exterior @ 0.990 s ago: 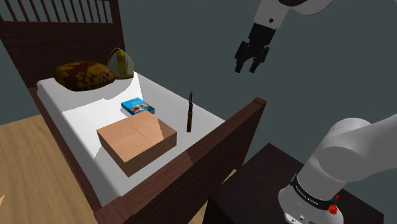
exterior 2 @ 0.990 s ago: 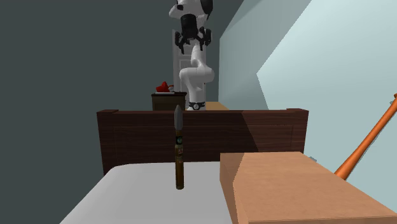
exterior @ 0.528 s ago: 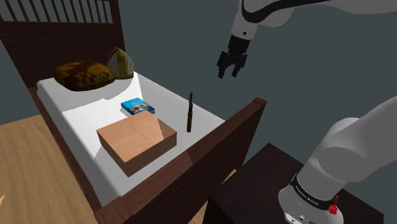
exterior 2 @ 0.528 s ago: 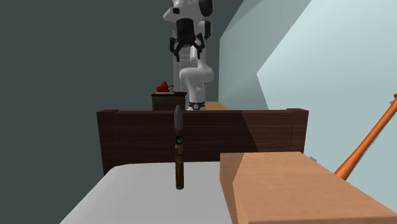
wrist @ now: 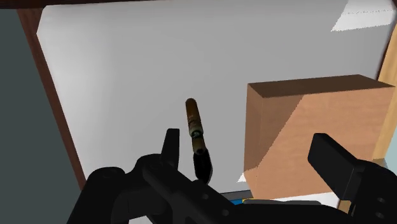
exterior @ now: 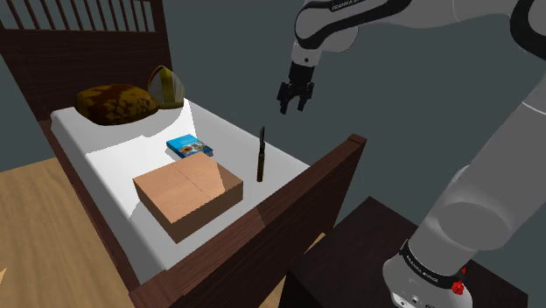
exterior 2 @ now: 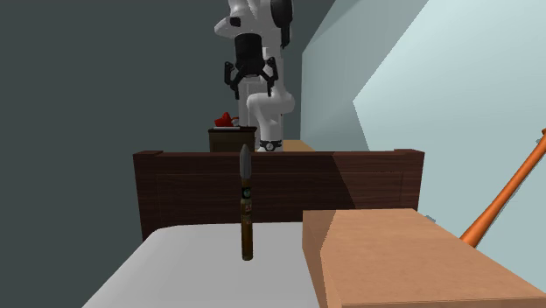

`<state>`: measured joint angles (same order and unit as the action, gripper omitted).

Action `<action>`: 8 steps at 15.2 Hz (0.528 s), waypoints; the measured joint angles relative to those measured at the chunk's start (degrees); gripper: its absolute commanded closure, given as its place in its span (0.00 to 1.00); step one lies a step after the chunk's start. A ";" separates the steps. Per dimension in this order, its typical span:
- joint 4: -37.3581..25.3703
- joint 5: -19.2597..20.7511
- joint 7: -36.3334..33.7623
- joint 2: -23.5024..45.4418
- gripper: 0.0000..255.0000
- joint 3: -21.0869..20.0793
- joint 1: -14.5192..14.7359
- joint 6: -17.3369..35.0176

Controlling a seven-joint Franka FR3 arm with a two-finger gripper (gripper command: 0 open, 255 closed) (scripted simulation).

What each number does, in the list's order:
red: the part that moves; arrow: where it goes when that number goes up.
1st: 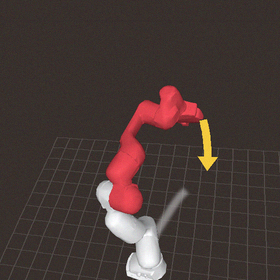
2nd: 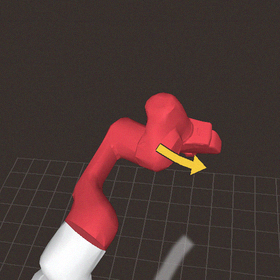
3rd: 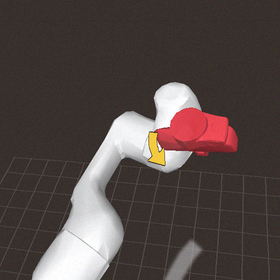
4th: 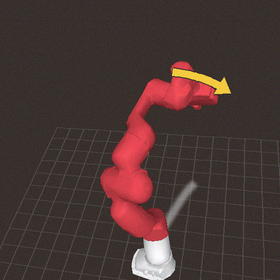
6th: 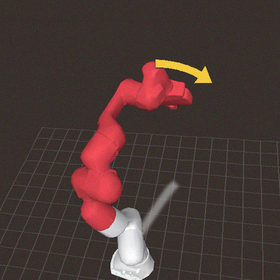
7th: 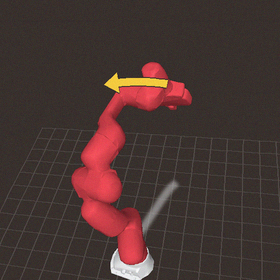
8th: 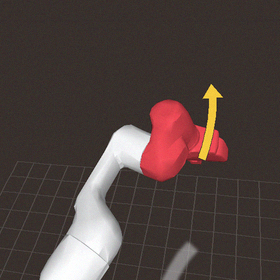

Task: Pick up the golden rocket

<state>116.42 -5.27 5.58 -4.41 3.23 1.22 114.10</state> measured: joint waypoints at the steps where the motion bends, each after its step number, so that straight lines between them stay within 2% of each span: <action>1: -1.41 0.01 0.73 2.33 0.00 0.12 -0.07 0.64; 8: -15.22 0.46 3.04 18.71 0.00 -0.39 0.29 1.21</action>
<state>101.20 -4.81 8.62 14.31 2.84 1.51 115.30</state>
